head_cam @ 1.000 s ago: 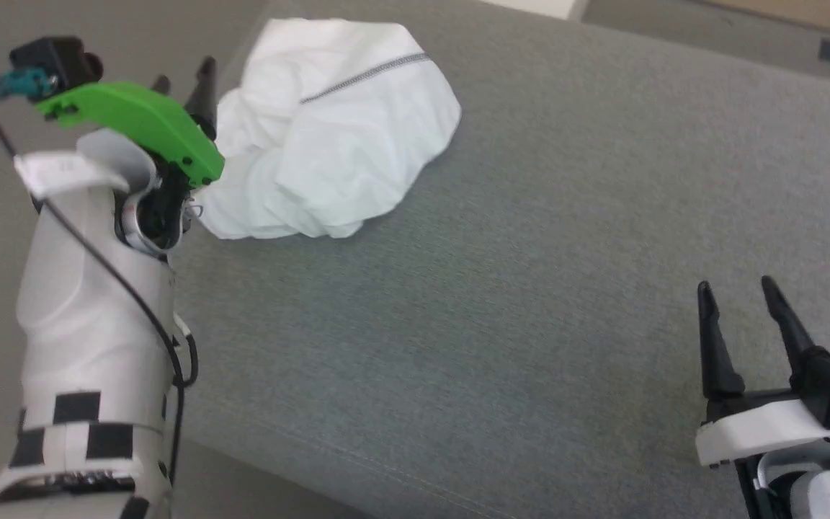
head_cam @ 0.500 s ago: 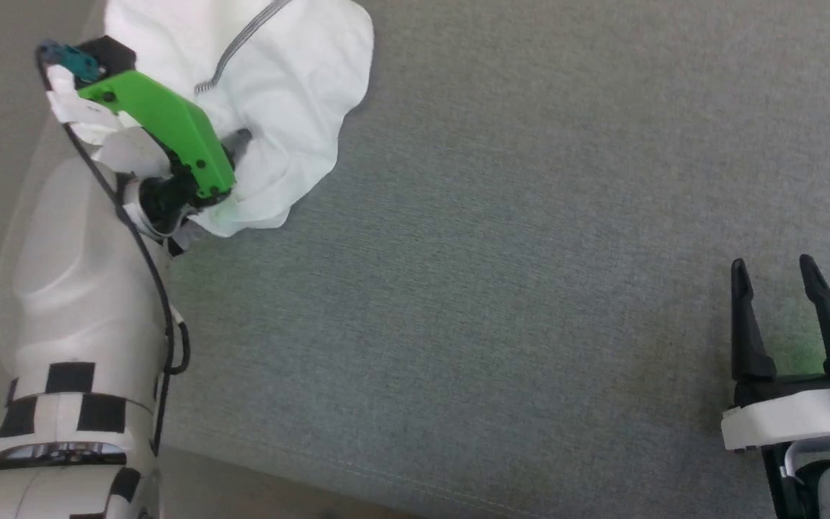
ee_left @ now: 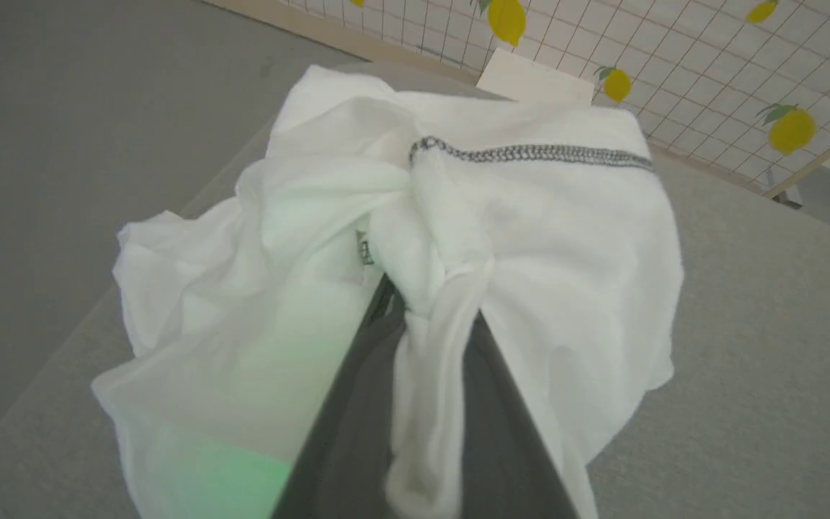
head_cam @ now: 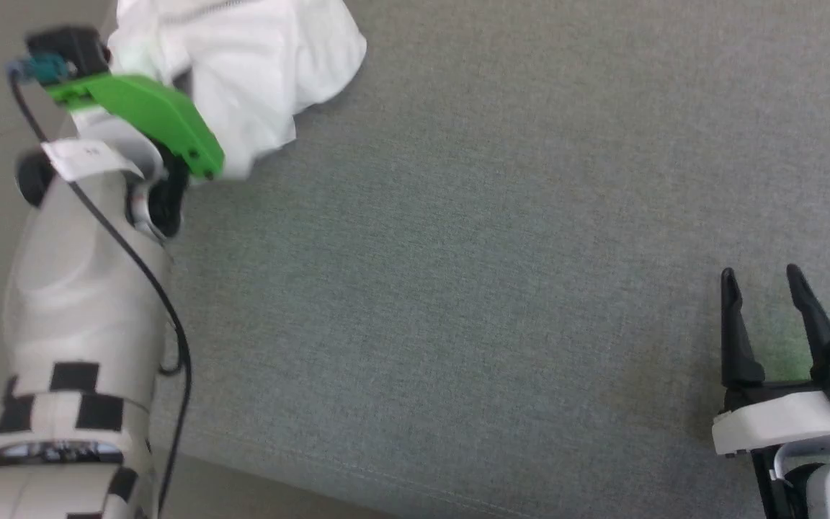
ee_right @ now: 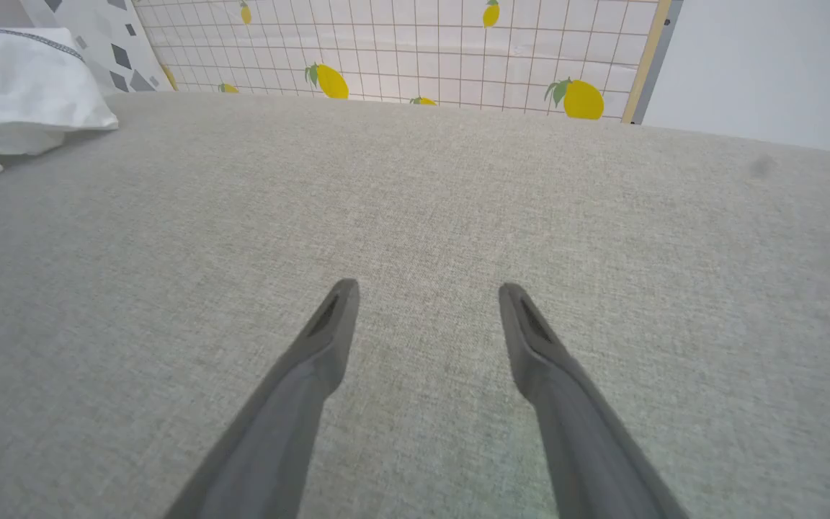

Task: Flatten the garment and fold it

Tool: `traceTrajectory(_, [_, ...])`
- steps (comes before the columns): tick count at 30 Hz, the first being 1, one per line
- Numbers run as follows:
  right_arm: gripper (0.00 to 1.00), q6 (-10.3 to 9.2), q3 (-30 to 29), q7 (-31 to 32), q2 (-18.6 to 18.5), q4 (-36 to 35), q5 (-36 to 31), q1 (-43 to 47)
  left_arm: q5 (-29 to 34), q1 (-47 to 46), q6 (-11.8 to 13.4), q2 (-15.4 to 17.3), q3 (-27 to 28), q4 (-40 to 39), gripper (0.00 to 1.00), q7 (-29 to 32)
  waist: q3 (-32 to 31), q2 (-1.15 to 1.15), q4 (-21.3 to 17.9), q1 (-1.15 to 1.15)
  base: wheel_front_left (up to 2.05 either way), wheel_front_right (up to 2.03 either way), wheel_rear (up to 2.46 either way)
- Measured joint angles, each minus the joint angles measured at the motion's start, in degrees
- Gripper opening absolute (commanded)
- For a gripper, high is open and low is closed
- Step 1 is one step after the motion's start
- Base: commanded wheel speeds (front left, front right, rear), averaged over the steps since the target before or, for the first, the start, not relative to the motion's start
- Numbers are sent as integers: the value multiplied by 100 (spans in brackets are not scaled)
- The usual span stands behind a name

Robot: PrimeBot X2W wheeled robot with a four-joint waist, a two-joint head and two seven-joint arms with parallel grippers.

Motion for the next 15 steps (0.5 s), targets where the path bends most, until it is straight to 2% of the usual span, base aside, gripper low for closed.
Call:
traceTrajectory(2, [100, 0, 27, -53, 0, 126, 69, 0, 104, -254, -102, 83, -78, -152, 0, -336, -155, 0, 17, 0, 0, 0, 0])
traceTrajectory(7, [100, 0, 13, -209, 1, 397, 272, -1, 255, -1073, -307, 252, -404, -692, 0, -728, -528, 0, -8, 0, 0, 0, 0])
traceTrajectory(11, [100, 0, 94, -315, 2, 703, 416, 1, 241, -1913, -391, 296, -615, -1166, 0, -804, -876, 0, -172, -1, 0, 0, 0])
traceTrajectory(15, [100, 0, 100, -399, -1, 953, 588, 7, -25, -2402, -397, 218, -712, -1396, 0, -758, -1071, 0, -439, -1, 0, 0, 0])
